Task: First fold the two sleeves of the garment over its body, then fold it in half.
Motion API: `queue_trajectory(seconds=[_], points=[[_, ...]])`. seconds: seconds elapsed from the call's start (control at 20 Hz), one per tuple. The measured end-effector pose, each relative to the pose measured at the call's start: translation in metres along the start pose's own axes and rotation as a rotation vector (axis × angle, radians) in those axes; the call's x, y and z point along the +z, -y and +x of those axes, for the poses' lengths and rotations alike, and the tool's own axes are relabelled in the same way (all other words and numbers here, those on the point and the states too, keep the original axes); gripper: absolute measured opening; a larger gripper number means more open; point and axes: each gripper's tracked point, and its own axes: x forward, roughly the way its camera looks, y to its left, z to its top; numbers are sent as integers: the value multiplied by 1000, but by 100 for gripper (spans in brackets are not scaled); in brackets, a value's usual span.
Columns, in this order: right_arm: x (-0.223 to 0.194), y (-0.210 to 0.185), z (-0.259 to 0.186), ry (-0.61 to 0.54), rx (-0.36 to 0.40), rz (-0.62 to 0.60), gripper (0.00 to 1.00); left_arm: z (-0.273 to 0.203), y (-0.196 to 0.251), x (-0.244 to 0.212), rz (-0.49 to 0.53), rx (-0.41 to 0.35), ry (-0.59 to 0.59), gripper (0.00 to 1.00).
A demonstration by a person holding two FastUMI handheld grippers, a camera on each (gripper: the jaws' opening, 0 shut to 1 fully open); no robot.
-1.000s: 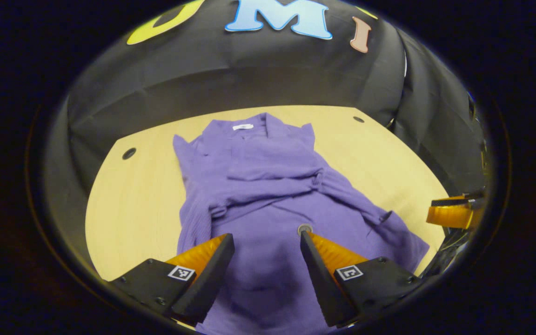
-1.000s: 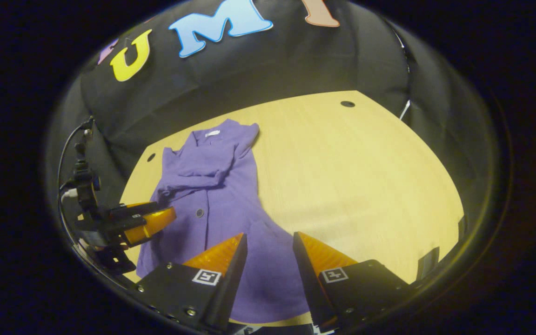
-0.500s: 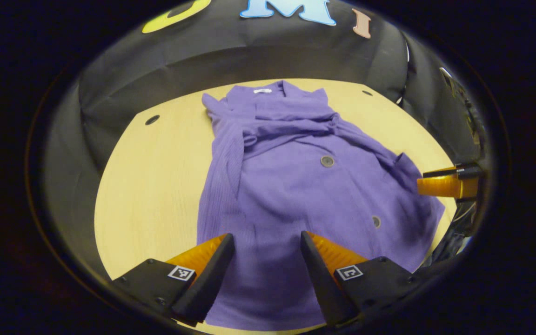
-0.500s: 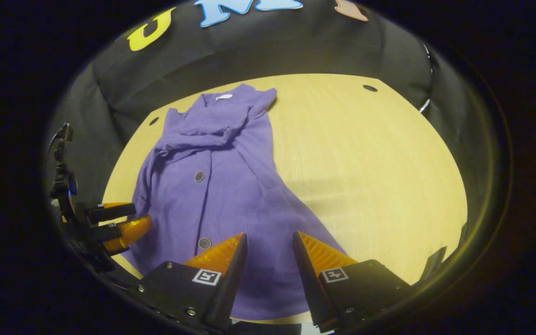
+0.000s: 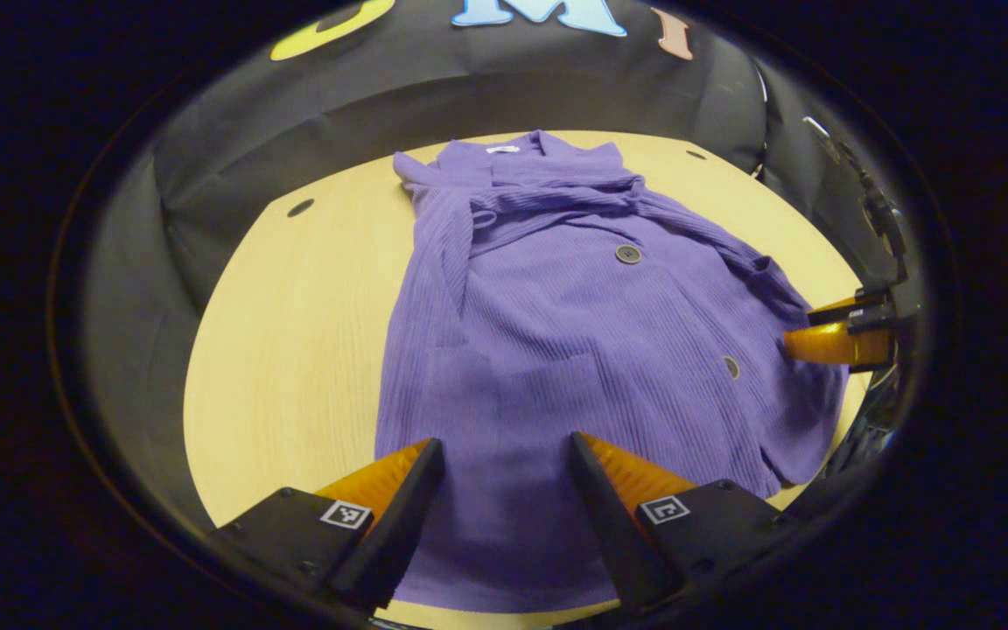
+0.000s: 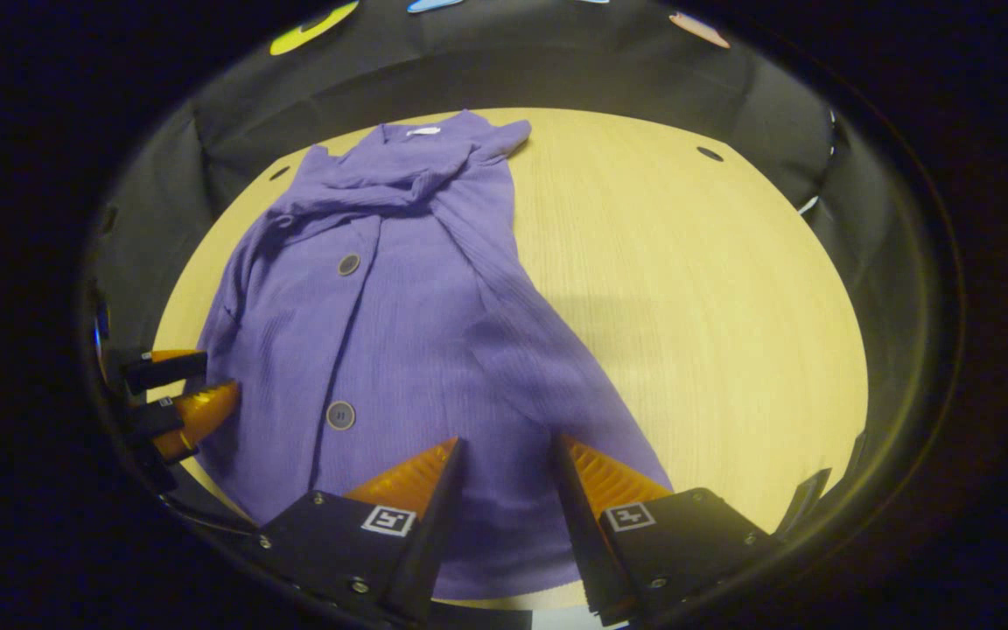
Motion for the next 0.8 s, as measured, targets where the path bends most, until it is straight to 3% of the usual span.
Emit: queue_trajectory(seconds=[0.35, 0.4, 0.45, 0.5, 0.55, 0.6, 0.65, 0.7, 0.8], points=[[-3, 0, -1, -71, -1, -15, 65, 9, 3, 7, 12, -16, -57, 97], [-3, 0, -2, -83, 1, -22, 60, 11, 6, 8, 11, -15, -64, 97], [-3, 1, -3, -96, 2, -29, 66, 12, 9, 12, 16, -25, -66, 95], [-3, 1, -3, -109, 1, -33, 66, 12, 14, 12, 30, -32, -71, 89], [-2, 1, -3, -117, 4, -38, 60, 13, 19, 15, 44, -45, -66, 84], [-1, 0, -1, -125, 8, -37, 66, 13, 24, 14, 53, -54, -70, 78], [0, -1, -2, -133, 12, -37, 60, 14, 28, 15, 56, -62, -68, 60], [4, -3, 1, -129, 23, -26, 59, 16, 32, 17, 53, -64, -60, 53], [7, -7, 3, -131, 37, 39, 28, 16, 32, 17, 53, -63, -70, 19]])
